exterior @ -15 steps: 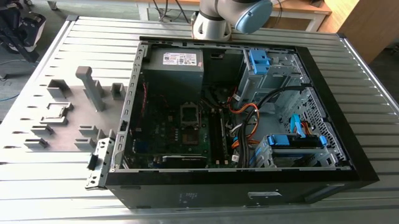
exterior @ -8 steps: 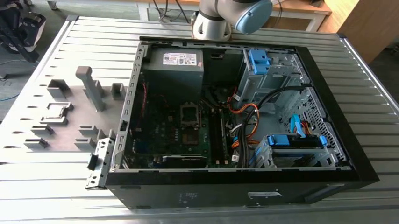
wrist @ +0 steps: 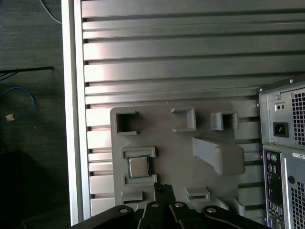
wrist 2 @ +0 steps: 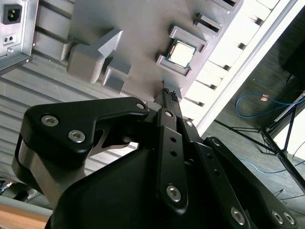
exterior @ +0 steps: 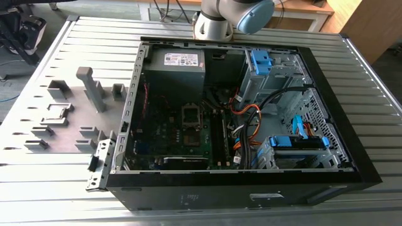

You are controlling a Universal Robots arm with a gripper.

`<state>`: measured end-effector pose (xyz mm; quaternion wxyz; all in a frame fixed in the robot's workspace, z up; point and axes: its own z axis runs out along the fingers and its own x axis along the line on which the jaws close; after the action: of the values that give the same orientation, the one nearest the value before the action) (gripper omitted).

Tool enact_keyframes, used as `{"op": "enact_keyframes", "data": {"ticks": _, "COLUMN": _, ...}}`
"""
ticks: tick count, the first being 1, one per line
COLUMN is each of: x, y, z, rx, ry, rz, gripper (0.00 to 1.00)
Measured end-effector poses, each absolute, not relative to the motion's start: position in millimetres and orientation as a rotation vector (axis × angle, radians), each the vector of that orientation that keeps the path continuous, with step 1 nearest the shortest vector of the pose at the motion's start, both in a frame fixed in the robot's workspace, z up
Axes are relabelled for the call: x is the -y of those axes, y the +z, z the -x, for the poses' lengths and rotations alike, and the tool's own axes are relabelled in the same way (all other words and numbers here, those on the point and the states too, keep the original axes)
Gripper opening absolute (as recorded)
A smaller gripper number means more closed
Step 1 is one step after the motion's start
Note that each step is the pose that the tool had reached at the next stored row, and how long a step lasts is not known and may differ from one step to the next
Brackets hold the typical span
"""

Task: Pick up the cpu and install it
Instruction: 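Pick up the cpu and move it towards the insertion slot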

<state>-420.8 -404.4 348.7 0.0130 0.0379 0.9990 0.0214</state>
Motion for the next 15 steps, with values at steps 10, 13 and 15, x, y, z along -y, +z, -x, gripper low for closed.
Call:
{"op": "enact_keyframes", "data": {"ticks": 10, "x": 404.4, "y": 334.0, "z": 429.6, "rx": -3.114, "ry": 0.066, "rz": -0.118, "gripper": 0.11}}
{"op": "enact_keyframes", "data": {"ticks": 13, "x": 404.4, "y": 328.6, "z": 430.7, "rx": -3.116, "ry": 0.066, "rz": -0.118, "gripper": 0.11}}
{"op": "enact_keyframes", "data": {"ticks": 15, "x": 404.4, "y": 325.1, "z": 431.3, "rx": -3.117, "ry": 0.066, "rz": -0.118, "gripper": 0.11}}
